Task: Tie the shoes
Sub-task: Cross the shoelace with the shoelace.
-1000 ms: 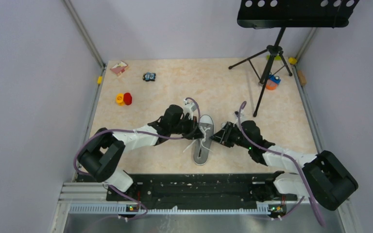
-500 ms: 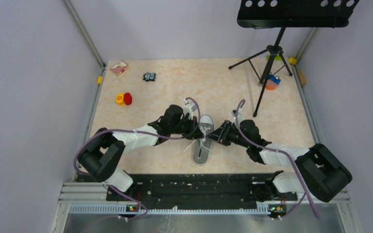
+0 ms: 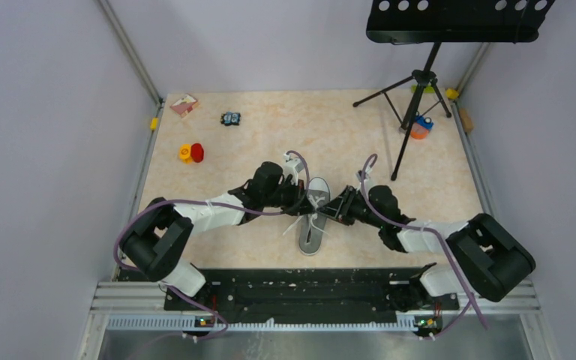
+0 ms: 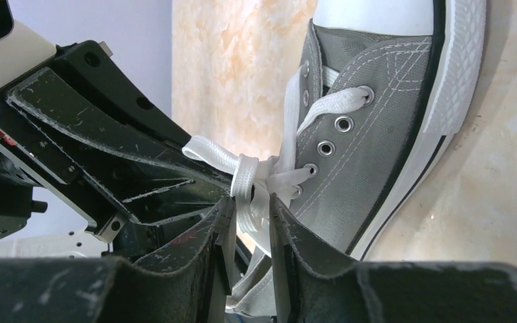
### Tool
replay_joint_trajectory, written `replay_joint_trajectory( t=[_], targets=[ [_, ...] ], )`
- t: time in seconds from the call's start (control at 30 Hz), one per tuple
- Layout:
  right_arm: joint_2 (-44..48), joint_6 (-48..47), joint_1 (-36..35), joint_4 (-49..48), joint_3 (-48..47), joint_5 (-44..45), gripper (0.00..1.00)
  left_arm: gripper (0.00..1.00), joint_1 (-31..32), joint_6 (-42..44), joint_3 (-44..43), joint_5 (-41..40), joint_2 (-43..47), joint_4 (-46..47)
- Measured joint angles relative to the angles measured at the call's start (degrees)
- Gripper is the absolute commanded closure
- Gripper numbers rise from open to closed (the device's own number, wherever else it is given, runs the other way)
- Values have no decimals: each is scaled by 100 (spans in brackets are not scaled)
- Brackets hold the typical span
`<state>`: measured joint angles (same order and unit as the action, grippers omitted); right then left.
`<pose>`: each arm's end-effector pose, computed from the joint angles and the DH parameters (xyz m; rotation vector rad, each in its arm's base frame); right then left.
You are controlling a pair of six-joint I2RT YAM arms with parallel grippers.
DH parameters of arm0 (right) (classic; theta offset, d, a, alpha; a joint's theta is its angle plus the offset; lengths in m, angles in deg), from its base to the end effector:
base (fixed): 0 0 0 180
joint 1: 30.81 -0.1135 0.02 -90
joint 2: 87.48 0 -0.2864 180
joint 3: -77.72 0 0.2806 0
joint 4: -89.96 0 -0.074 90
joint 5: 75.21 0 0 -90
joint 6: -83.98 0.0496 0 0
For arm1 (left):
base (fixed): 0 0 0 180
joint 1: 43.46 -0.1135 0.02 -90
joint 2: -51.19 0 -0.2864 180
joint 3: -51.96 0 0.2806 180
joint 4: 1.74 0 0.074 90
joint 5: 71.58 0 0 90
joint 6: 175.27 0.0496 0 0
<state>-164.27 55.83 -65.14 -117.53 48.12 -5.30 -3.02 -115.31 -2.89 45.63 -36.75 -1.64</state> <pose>0.2041 0.1600 0.1458 0.2529 2.1690 1.3918 0.2470 -0.2403 0.1822 0.5126 2.2770 -1.1825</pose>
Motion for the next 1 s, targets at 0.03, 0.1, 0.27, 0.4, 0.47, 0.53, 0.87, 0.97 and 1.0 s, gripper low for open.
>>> replay_joint_trajectory(
  t=[0.03,0.1,0.27,0.4,0.47,0.53,0.87,0.97,1.0],
  targets=[
    [-26,31,0,-26,2,-7,74,100,0,0,0,0,0,0],
    [-101,59,0,-120,2,-22,77,100,0,0,0,-2,0,0],
    [-188,146,0,-304,63,-48,81,100,0,0,0,0,0,0],
    [-236,234,0,-481,186,-63,78,100,0,0,0,0,0,0],
    [-254,269,0,-498,195,-68,79,100,0,0,0,0,0,0],
    [-262,289,0,-535,195,-68,84,100,0,0,0,0,0,0],
    [-442,391,0,-815,195,-68,85,100,0,0,0,-4,0,-2],
    [-501,400,2,-855,195,-66,81,100,-2,4,0,-7,2,-4],
    [-514,393,2,-857,195,-63,82,100,-2,9,0,-7,2,-9]
  ],
)
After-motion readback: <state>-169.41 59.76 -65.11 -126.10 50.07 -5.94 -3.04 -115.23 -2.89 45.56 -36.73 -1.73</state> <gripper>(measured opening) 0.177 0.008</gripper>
